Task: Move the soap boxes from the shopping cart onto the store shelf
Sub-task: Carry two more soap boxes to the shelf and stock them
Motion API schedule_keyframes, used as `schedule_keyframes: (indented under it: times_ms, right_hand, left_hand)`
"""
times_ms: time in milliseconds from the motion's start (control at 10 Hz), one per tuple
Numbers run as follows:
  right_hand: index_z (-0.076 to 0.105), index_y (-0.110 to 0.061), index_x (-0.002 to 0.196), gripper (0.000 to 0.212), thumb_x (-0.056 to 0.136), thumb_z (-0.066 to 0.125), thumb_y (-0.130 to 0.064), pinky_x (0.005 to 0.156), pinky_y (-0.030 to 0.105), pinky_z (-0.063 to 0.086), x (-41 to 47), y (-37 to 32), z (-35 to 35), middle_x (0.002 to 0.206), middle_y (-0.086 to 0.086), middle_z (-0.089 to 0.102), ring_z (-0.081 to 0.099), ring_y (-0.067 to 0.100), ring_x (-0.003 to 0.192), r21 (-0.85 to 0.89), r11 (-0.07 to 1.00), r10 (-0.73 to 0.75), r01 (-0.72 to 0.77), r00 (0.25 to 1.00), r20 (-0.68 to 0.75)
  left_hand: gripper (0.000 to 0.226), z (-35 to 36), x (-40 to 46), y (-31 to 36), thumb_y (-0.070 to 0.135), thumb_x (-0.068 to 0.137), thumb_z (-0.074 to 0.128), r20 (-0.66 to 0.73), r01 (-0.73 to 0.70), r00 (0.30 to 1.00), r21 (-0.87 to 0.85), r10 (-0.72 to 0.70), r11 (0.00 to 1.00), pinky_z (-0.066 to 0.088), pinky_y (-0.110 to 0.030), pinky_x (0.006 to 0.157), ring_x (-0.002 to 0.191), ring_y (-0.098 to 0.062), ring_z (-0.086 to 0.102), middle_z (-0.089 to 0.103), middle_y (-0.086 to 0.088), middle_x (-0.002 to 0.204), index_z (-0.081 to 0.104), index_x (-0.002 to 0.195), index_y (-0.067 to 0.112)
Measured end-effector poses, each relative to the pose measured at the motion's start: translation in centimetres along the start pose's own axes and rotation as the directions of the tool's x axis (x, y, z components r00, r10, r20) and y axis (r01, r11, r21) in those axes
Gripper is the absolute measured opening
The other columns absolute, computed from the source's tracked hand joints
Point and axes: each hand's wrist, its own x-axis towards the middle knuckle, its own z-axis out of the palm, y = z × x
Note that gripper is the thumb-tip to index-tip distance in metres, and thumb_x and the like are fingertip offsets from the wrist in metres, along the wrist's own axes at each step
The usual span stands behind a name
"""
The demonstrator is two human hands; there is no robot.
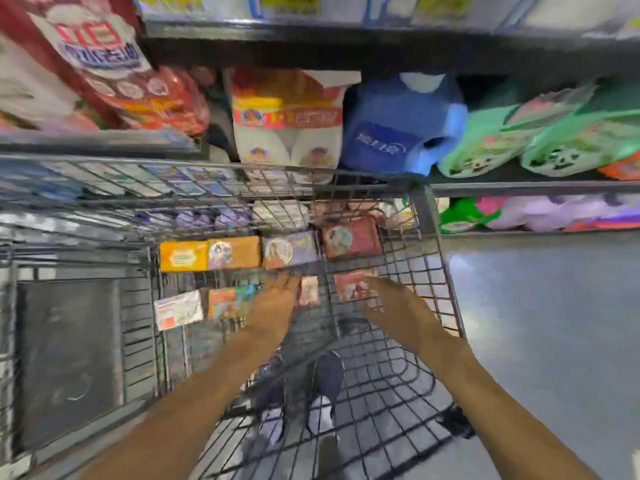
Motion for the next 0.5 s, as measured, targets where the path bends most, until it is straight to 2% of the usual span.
schedule_keyframes:
  times_ms: [100, 200, 300, 400, 500]
  right_hand:
    - [0.036, -0.03, 0.149, 0.057, 0.097, 0.058, -0.041, 0.111, 0.032, 0.036, 0.8, 1.1, 1.0, 0.147, -0.003, 0.048, 0.047, 0.018, 0.133, -0.031, 0.999, -0.035, 0.035, 0.999, -0.011]
    - [0.037, -0.027, 0.149, 0.058, 0.097, 0.058, -0.04, 0.113, 0.036, 0.031, 1.3, 1.7, 1.2, 0.15, -0.003, 0.043, 0.04, 0.02, 0.138, 0.01, 0.999, -0.042, 0.042, 0.998, -0.042]
    - [0.039, -0.021, 0.148, 0.056, 0.097, 0.058, -0.035, 0.113, 0.036, 0.028, 1.5, 1.6, 1.2, 0.15, 0.001, 0.043, 0.038, 0.022, 0.138, -0.009, 0.997, -0.073, 0.073, 0.996, -0.052]
    - [0.038, -0.02, 0.148, 0.056, 0.096, 0.058, -0.031, 0.114, 0.035, 0.034, 2.3, 1.3, 1.8, 0.15, 0.001, 0.043, 0.039, 0.021, 0.138, -0.05, 0.996, -0.079, 0.075, 0.993, -0.082]
    - [0.033, -0.016, 0.151, 0.061, 0.097, 0.058, -0.027, 0.117, 0.037, 0.033, 3.6, 0.9, 2.4, 0.155, 0.005, 0.036, 0.032, 0.025, 0.144, -0.08, 0.995, -0.06, 0.051, 0.992, -0.109]
  left_hand:
    - [0.087, 1.3, 1.1, 0.6, -0.009, 0.073, 0.07, -0.022, 0.172, 0.984, -0.088, -0.174, 0.981, 0.041, -0.038, 0.113, 0.14, -0.033, 0.04, 0.044, -0.013, 0.149, 0.033, 0.151, 0.003]
    - [0.08, 2.4, 1.3, 1.1, -0.01, 0.055, 0.082, -0.043, 0.192, 0.979, -0.126, -0.199, 0.973, 0.056, -0.04, 0.091, 0.116, -0.033, 0.059, 0.063, -0.014, 0.123, 0.053, 0.129, 0.002]
    - [0.086, 2.9, 1.0, 1.0, -0.003, 0.039, 0.093, -0.03, 0.219, 0.975, -0.055, -0.221, 0.974, 0.06, -0.038, 0.075, 0.098, -0.032, 0.066, 0.068, -0.012, 0.104, 0.056, 0.116, 0.005]
    - [0.077, 2.7, -0.1, 0.7, -0.006, 0.048, 0.091, -0.069, 0.184, 0.978, -0.147, -0.196, 0.972, 0.06, -0.036, 0.077, 0.105, -0.029, 0.063, 0.065, -0.009, 0.111, 0.059, 0.117, 0.008]
    - [0.049, 2.0, -1.8, 0.2, 0.013, 0.078, 0.081, -0.081, 0.108, 0.988, -0.275, -0.135, 0.955, 0.052, -0.036, 0.095, 0.113, -0.024, 0.054, 0.056, 0.0, 0.118, 0.058, 0.121, 0.018]
